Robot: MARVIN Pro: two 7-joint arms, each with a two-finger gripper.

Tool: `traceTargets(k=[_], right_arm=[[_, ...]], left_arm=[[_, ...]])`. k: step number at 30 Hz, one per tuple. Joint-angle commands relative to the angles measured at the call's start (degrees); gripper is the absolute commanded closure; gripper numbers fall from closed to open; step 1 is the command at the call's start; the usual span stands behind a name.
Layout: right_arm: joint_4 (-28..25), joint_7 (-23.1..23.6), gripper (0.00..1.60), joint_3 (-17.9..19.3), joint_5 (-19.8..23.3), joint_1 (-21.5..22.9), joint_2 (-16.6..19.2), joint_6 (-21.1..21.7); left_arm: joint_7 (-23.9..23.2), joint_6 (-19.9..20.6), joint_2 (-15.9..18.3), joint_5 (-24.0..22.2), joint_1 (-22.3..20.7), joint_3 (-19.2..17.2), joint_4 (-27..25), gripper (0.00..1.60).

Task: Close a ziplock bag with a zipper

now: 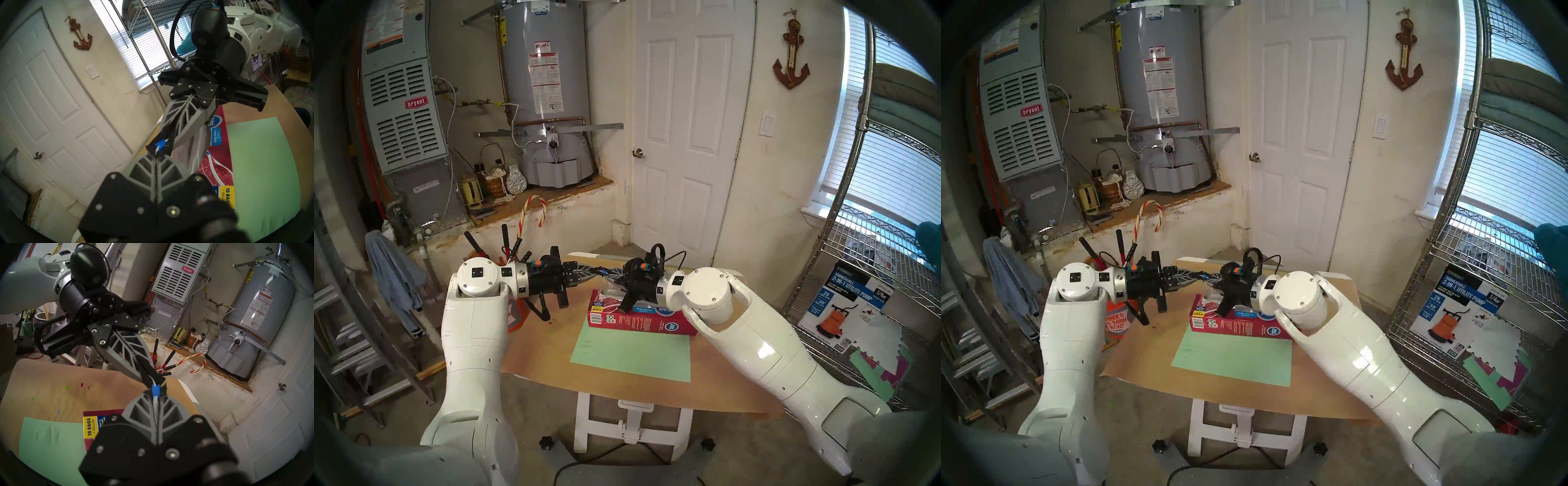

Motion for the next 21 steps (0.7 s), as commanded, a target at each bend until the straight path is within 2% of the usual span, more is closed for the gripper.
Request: traceTargets(k=[1, 21], right_arm=[[0.3, -0.2, 1.6, 0.9, -0.1, 0.3, 0.9, -0.9], [0.4, 1.4, 1.6, 2.4, 0.2, -0.2, 4.3, -1.4]], left_arm=[[0.1, 0.5, 0.2, -1.9, -0.4, -0.2, -2.4, 1.6], [0.1, 2.8, 2.3, -3.3, 2.4, 1.4, -5.2, 1.6]])
